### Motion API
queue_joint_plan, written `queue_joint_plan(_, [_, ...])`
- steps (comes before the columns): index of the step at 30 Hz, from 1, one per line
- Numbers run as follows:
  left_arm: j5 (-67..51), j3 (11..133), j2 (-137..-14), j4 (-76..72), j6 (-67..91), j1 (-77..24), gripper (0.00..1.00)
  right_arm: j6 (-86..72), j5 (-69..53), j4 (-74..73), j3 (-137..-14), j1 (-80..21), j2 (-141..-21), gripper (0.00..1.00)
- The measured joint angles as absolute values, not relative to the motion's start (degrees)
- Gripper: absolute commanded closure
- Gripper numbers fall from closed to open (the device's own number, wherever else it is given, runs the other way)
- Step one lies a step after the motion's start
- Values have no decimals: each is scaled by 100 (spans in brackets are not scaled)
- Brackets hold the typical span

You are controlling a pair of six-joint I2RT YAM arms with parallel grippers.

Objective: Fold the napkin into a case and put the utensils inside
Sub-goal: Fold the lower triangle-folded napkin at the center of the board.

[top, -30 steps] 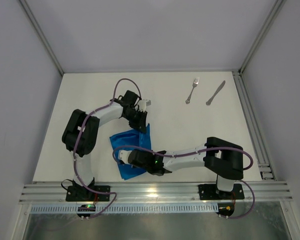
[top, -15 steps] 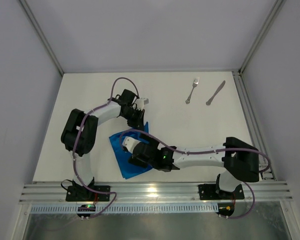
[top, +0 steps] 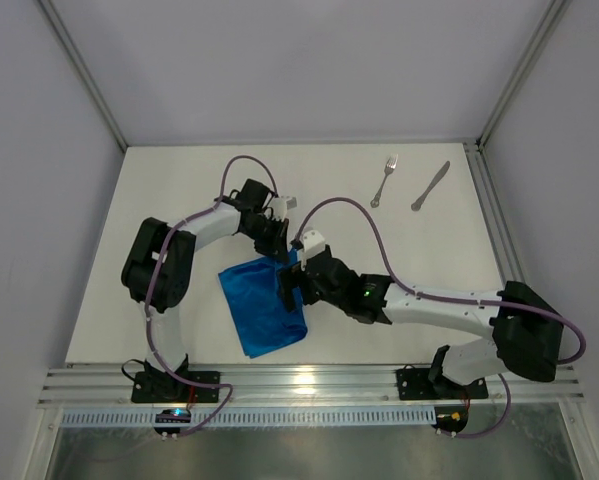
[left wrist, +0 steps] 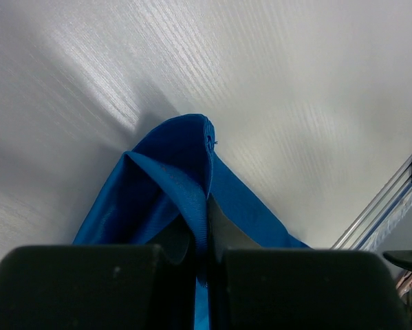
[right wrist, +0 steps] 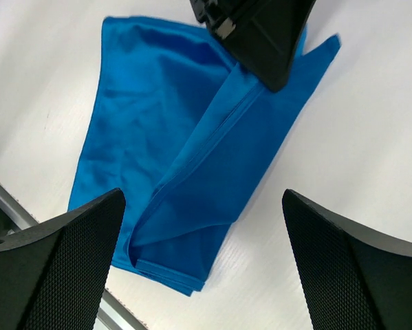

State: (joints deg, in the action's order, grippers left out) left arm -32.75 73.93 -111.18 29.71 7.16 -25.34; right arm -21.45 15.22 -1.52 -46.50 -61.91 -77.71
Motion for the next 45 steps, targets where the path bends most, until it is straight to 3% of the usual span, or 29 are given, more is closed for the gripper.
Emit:
queue_joint_plan(9, [-3317, 7373, -11115, 2952, 720, -2532, 95, -3033, 1138, -95, -4744, -6051, -8648, 4])
queue_joint_plan(14, [-3339, 7369, -11115, 2936, 740, -2519, 94, -3059, 1667, -646, -5697, -6311, -9380, 5])
queue_joint_plan(22, [-3361, 7369, -11115, 2932, 753, -2508, 93, -3153, 2375, -1271, -6399, -6556, -10095, 23])
queue_joint_plan(32, [-3367, 7369, -11115, 2932, 753, -2508, 93, -3183, 2707, -1664, -6792, -6536, -10630, 38])
queue_joint_plan(39, [-3367, 7369, -11115, 2930, 753, -2508, 92, -3183, 2825, -1789, -6993, -6534, -10877, 60])
queue_joint_plan(45, [-3387, 7369, -11115, 2934, 722, -2497, 74, -3194, 2860, -1861, -6993, -6534, -10879, 88])
